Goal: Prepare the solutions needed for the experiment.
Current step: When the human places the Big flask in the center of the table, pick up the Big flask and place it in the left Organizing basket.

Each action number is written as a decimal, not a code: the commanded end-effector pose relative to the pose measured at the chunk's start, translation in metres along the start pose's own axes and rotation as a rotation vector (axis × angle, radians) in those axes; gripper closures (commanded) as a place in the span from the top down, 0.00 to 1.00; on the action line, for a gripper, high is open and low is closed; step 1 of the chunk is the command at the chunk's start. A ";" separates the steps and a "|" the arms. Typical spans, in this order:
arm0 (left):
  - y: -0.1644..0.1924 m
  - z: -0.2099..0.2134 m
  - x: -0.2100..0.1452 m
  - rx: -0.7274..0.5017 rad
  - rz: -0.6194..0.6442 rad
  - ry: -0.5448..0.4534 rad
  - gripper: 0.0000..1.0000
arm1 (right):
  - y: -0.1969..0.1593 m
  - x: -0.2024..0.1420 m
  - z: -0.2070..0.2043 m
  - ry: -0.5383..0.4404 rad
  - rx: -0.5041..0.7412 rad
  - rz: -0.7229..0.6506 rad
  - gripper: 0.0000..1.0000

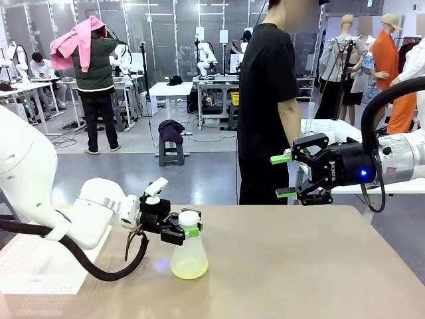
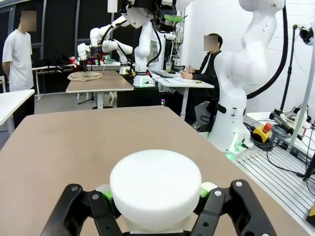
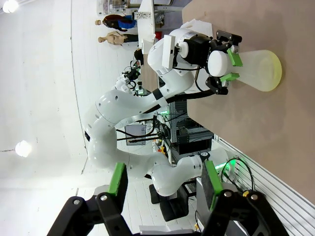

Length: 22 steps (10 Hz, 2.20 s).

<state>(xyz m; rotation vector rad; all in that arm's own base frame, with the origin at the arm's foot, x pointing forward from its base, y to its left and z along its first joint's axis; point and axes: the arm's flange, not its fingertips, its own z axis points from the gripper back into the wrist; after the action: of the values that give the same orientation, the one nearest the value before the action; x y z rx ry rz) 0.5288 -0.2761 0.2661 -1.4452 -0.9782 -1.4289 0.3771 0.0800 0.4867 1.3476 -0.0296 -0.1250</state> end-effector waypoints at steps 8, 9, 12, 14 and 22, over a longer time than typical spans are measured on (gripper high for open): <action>0.001 0.017 0.067 0.065 -0.039 0.043 0.04 | 0.001 0.000 -0.001 -0.001 0.014 -0.001 0.77; 0.001 0.024 0.086 0.057 -0.031 0.016 0.04 | 0.001 0.000 -0.001 -0.001 0.014 -0.001 0.77; -0.007 0.067 0.140 0.099 -0.056 0.040 0.04 | 0.001 0.000 -0.001 -0.001 0.014 -0.001 0.77; -0.022 0.125 0.176 0.194 -0.073 -0.020 0.04 | 0.001 0.000 -0.001 -0.001 0.014 -0.001 0.77; -0.126 0.338 0.179 0.500 -0.191 -0.081 0.04 | 0.001 0.000 -0.001 -0.001 0.014 -0.001 0.77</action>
<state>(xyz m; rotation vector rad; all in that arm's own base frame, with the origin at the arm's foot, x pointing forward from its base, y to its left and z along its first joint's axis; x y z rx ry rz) 0.5280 0.0804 0.4621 -1.0532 -1.4026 -1.1363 0.3771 0.0797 0.4865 1.3470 -0.0300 -0.1261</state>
